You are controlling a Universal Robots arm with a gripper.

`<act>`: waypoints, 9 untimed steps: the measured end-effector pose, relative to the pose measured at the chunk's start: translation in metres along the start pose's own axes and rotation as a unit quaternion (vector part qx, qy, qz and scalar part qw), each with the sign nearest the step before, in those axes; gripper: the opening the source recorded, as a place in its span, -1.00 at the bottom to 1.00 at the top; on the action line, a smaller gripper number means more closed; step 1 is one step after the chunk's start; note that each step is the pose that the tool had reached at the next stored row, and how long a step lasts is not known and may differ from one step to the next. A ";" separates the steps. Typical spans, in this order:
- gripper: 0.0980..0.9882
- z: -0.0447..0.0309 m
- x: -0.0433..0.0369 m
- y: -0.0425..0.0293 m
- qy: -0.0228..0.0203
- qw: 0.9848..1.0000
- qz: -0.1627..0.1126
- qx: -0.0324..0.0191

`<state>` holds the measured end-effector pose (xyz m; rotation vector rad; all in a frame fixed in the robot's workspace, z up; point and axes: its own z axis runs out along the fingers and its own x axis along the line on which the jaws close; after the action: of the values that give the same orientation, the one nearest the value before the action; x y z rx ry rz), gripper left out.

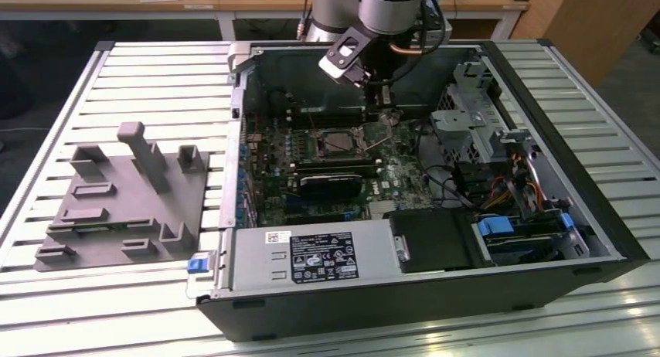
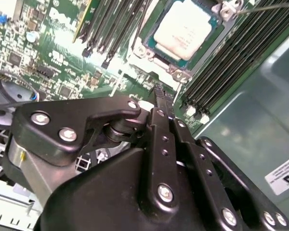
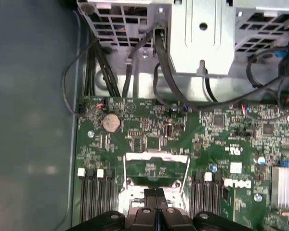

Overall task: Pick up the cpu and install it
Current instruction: 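Close the cpu cover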

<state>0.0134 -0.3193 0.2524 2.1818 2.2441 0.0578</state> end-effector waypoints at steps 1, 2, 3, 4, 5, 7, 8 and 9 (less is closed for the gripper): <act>-0.98 0.0002 -0.0001 0.0018 0.000 1.000 -0.002 0.000; -0.98 0.0004 -0.0001 0.0030 0.000 1.000 -0.005 0.000; -0.98 0.0005 -0.0001 0.0039 0.000 1.000 -0.009 0.000; -0.98 0.0007 -0.0002 0.0050 0.000 1.000 -0.013 0.000; -0.98 0.0008 -0.0002 0.0065 0.000 1.000 -0.015 0.000; -0.98 0.0011 -0.0003 0.0107 0.001 1.000 -0.015 0.000; -0.98 0.0012 -0.0003 0.0129 0.001 1.000 -0.015 0.000; -0.98 0.0013 -0.0004 0.0151 0.001 1.000 -0.015 0.000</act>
<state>0.0285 -0.3192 0.2516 2.1481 2.2772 0.0581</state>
